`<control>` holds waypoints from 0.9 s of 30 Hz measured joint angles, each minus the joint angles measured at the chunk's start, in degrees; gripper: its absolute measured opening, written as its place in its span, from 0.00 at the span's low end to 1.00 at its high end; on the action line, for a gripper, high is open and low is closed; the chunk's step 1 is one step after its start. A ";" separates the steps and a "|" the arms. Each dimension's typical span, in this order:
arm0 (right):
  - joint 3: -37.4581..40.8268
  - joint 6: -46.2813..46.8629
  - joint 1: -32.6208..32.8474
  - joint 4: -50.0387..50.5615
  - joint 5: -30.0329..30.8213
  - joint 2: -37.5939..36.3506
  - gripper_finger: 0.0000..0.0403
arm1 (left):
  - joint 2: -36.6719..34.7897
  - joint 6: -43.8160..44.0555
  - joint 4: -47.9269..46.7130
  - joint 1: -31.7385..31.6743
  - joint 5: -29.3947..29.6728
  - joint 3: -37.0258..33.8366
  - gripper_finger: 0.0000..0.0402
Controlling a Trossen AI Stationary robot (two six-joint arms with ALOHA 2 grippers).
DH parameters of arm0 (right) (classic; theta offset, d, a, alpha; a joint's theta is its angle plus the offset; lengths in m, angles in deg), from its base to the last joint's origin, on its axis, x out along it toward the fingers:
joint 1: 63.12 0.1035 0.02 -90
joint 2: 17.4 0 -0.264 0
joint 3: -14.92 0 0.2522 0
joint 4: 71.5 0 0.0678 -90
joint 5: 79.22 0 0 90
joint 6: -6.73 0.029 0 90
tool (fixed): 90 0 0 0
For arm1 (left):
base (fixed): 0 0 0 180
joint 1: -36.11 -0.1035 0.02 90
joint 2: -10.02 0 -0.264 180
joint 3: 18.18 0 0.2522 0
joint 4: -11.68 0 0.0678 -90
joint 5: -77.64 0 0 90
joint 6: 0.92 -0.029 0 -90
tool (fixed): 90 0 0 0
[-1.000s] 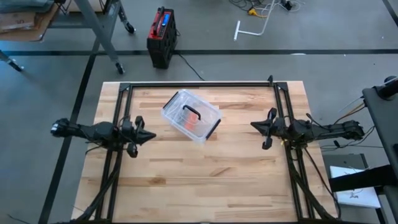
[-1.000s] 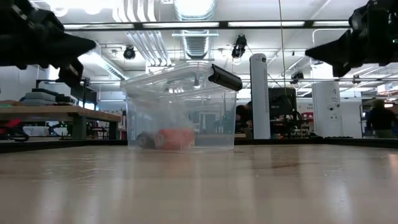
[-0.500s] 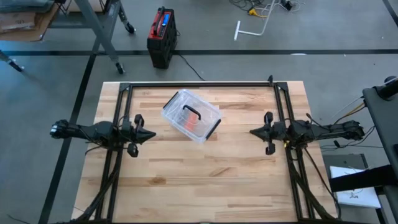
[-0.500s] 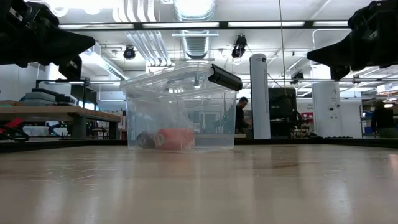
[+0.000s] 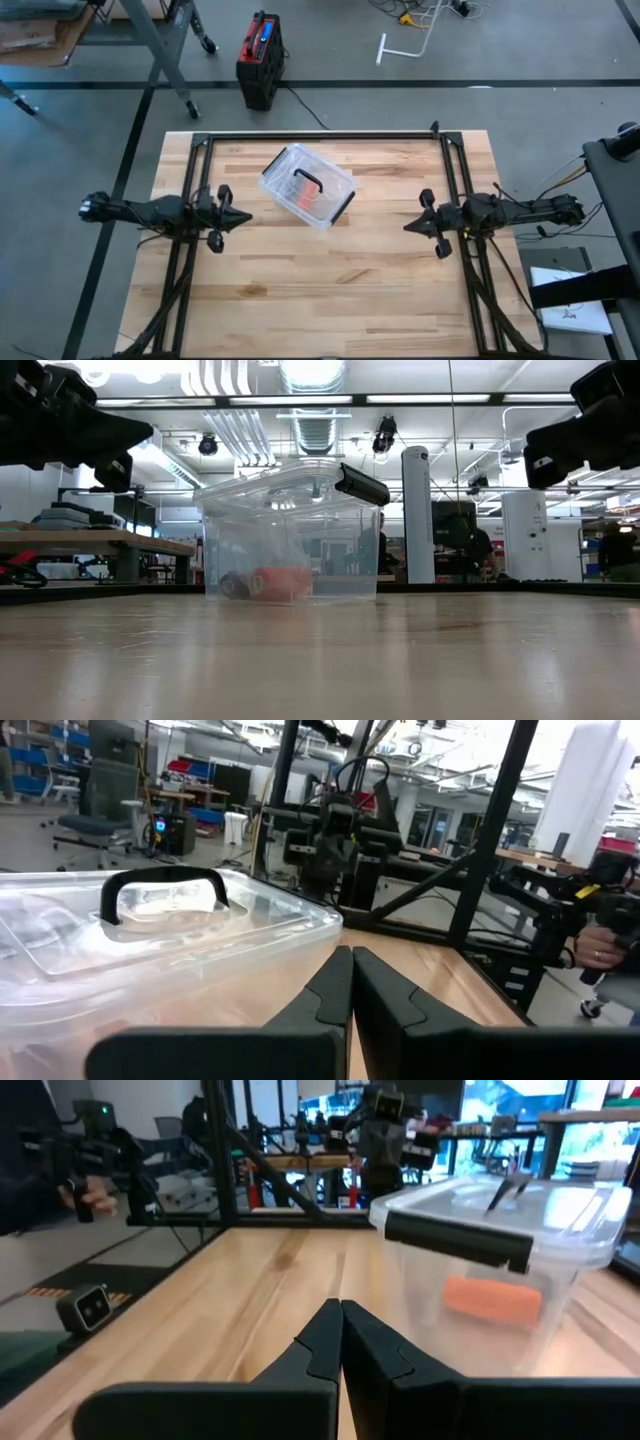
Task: Roll bandage
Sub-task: Return to Home Position
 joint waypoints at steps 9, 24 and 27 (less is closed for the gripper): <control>-0.04 1.90 0.00 0.97 0.88 0.12 0.00 | 2.42 -0.28 0.00 0.00 0.12 0.00 0.00; -0.15 10.57 0.00 1.20 1.91 0.17 0.01 | 9.11 -0.26 0.02 0.00 0.20 0.00 0.00; -0.15 9.80 0.00 1.20 1.91 0.17 0.01 | 10.62 -0.26 0.02 0.00 0.19 0.00 0.00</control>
